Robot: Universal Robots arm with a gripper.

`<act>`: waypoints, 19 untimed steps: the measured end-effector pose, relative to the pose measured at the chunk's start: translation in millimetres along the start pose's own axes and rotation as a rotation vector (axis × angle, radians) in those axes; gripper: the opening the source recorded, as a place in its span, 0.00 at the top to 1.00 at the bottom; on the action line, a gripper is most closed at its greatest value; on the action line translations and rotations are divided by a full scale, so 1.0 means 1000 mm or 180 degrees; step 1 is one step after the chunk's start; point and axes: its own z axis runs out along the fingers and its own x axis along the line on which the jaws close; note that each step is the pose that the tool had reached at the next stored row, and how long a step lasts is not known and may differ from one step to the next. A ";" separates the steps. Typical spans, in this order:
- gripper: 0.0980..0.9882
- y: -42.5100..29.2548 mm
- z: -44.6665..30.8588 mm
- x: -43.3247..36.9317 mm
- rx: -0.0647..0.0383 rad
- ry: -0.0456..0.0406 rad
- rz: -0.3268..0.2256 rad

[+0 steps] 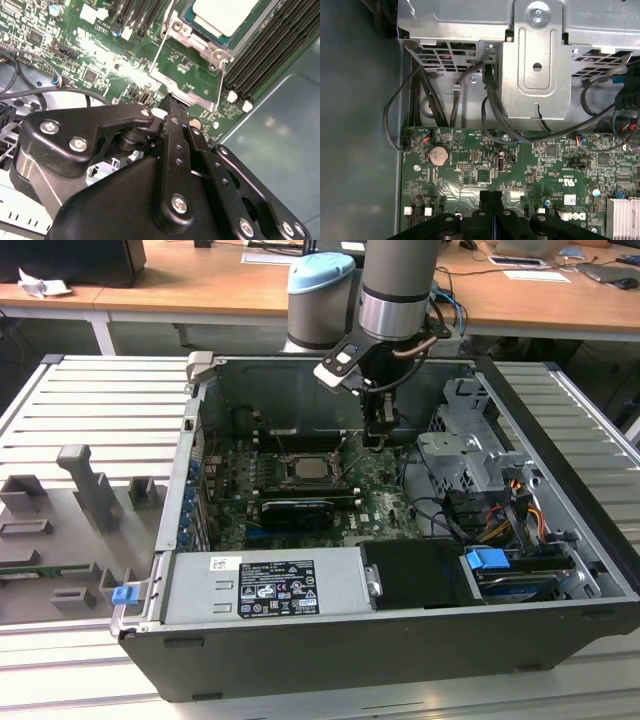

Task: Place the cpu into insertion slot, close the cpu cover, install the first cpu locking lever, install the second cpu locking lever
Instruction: 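Close the cpu cover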

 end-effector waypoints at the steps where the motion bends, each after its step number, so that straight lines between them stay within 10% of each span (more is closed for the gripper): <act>1: 0.99 -0.0011 0.0000 0.0000 0.0000 0.0000 0.0000; 19: 0.99 -0.0058 0.0000 0.0002 0.0000 0.0000 0.0000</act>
